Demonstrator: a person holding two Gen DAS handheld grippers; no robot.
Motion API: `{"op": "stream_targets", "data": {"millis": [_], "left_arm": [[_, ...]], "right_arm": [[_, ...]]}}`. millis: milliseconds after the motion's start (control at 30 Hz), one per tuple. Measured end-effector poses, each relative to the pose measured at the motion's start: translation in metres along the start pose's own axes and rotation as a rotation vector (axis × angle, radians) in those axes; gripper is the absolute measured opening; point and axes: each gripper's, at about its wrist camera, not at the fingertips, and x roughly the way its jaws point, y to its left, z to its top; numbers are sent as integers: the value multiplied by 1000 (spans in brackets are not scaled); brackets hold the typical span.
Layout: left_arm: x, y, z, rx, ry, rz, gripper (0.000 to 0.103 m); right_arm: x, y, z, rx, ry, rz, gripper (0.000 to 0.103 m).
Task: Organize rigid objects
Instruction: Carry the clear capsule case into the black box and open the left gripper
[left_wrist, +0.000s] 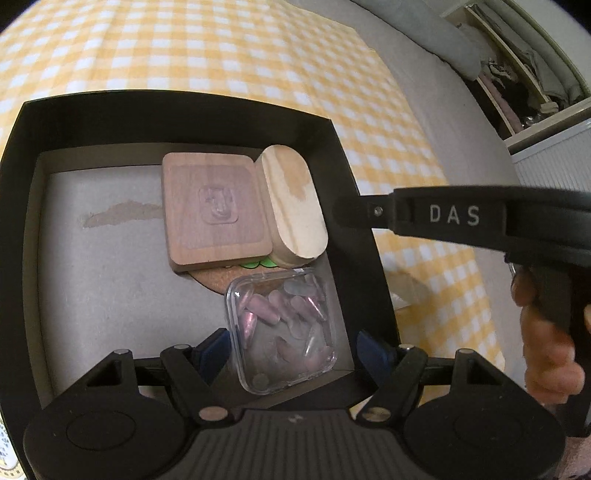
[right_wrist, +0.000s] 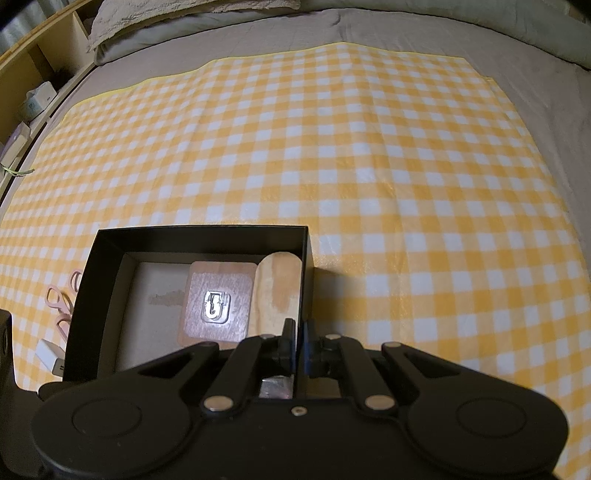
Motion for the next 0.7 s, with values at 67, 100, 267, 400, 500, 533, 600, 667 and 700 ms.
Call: {"op": "stream_targets", "data": {"millis": [67,100,267,400,500,533,600,667,700], "left_arm": [[-4,-2,0,18,-8,3,77],[-6,-3,-1,29,-13,8,77],[-21,-9,-3,77,-43,24,78],[-35,-12,-6,98,-76,51,84],[-47,-11,-9,118,-108,68,87],[-51,-11,-10,121,-117,71,88],[-59,-10,-12,132,-137,85,89],[-65,-9,-13,146,-158,103,89],[-69,-9,-14,154,-170,113,90]], "right_arm": [[0,0,1,0,0,0,5],[0,0,1,1,0,-1,5],[-1,1,2,0,0,-2,4],[-1,2,3,1,1,-3,4],[-1,1,-1,0,6,-3,4],[-1,0,0,-2,9,-3,4],[-2,0,-3,-12,13,-5,4],[-3,1,-6,-20,13,-7,4],[-4,1,-10,-22,13,-7,4]]}}
